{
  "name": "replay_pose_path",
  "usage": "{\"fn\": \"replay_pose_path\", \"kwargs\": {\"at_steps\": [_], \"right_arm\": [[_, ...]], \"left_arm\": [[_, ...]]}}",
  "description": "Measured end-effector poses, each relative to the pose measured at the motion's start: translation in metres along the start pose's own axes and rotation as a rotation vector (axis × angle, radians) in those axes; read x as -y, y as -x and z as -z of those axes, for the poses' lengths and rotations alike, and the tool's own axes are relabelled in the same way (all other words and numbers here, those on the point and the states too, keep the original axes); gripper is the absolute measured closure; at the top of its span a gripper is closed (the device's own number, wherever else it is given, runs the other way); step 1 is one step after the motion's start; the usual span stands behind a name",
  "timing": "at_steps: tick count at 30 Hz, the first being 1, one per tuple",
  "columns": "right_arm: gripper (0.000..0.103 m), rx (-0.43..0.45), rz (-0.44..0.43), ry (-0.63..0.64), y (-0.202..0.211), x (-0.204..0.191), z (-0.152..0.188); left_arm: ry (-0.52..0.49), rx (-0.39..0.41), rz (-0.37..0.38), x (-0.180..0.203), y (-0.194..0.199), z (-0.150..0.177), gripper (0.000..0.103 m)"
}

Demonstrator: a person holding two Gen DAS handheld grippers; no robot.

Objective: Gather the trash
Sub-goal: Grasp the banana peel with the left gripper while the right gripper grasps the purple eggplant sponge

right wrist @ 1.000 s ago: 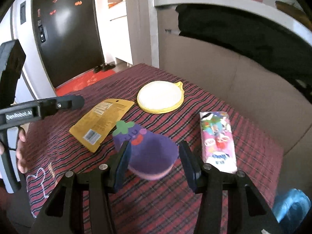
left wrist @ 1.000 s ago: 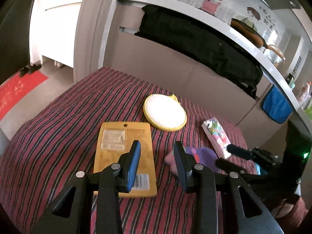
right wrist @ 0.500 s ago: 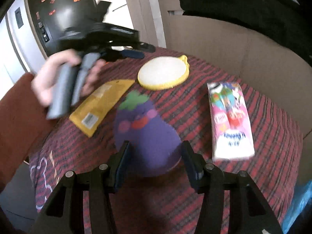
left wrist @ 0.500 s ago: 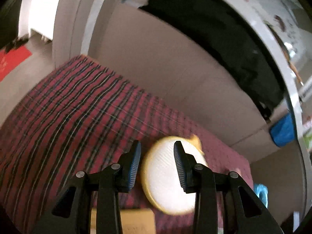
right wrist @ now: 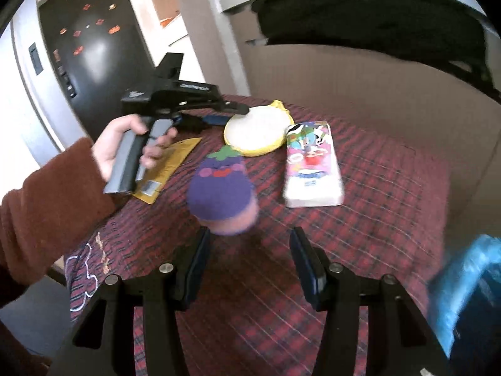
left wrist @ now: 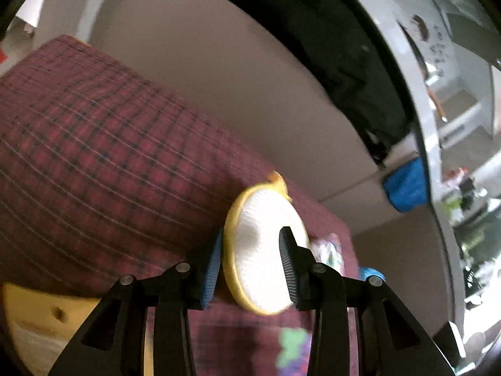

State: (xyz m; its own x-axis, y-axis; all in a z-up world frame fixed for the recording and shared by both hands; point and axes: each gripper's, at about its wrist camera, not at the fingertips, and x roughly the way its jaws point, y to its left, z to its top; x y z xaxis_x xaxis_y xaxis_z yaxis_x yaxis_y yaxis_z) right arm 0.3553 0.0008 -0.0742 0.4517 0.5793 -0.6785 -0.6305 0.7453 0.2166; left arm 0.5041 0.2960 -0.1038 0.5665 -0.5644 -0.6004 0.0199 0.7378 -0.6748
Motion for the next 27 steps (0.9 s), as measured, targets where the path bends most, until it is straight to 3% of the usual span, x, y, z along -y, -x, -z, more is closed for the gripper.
{"fn": "replay_pose_path", "kwargs": {"at_steps": [4,5,6,11,14,17,22,27], "right_arm": [[0.053,0.002,0.045,-0.042,0.012,0.015,0.013],[0.053,0.001,0.051,-0.055,0.014,0.019,0.017],[0.053,0.0,0.057,-0.068,0.016,0.022,0.02],[0.053,0.008,0.076,-0.091,0.026,0.023,0.03],[0.053,0.017,0.079,-0.074,0.027,0.015,0.03],[0.053,0.015,0.064,-0.045,0.025,0.006,0.027],[0.053,0.0,0.013,0.048,0.005,-0.018,0.01],[0.053,0.0,-0.018,0.042,-0.027,-0.028,-0.009]], "left_arm": [[-0.082,-0.007,0.024,0.033,-0.006,0.013,0.07],[-0.114,0.006,0.012,0.041,-0.006,0.017,0.075],[-0.149,0.025,-0.011,0.051,-0.006,0.021,0.088],[-0.208,0.082,-0.079,0.078,0.006,0.038,0.091],[-0.217,0.136,-0.106,0.078,0.031,0.049,0.091],[-0.217,0.216,-0.19,0.076,0.073,0.066,0.092],[-0.186,0.247,-0.279,0.057,0.128,0.1,0.092],[-0.186,0.312,-0.379,0.045,0.174,0.145,0.092]]}}
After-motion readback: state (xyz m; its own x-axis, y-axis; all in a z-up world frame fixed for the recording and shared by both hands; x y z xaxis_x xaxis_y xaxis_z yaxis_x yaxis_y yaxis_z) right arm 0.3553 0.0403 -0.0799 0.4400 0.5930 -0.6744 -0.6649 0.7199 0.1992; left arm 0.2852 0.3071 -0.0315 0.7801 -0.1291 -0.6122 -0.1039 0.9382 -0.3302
